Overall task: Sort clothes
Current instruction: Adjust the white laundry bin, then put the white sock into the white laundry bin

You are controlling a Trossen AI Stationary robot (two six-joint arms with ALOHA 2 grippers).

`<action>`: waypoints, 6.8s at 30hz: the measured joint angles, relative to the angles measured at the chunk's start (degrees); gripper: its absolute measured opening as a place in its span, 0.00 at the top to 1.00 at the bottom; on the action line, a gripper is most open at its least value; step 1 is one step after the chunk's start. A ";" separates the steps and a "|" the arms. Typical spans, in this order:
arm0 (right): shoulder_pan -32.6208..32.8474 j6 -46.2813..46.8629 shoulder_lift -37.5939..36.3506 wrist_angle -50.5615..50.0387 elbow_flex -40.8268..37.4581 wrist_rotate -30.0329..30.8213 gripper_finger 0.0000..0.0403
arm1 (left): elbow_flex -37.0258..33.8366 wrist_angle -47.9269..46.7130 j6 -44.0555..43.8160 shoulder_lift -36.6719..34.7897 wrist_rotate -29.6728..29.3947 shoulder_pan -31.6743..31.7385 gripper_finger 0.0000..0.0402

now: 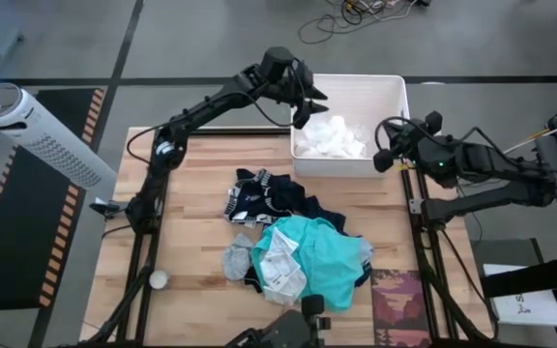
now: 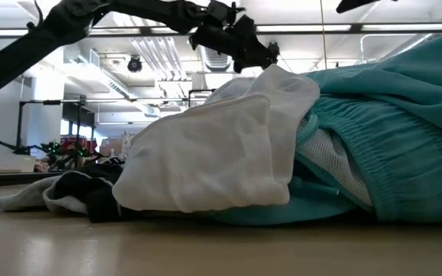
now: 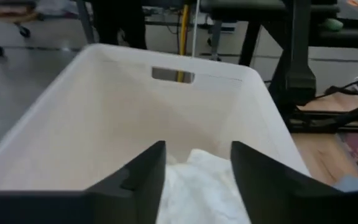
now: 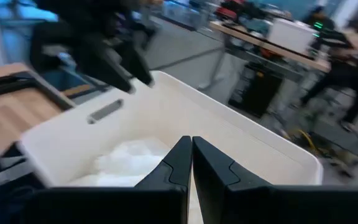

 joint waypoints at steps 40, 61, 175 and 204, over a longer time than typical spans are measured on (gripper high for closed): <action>-41.37 15.57 18.85 -16.44 -0.21 4.68 1.00 | -54.41 36.43 0.01 -35.99 -9.04 6.51 1.00; -39.18 25.20 27.55 -19.13 1.02 -5.23 1.00 | -75.95 41.83 -0.02 -54.61 -12.62 10.53 1.00; -3.33 -9.12 4.32 41.86 -30.36 -55.27 1.00 | -88.01 42.68 -16.60 -33.44 -0.55 -28.80 0.73; -3.33 -7.65 4.30 41.41 -30.45 -55.29 1.00 | -56.51 19.02 3.74 -48.09 -20.03 -28.02 1.00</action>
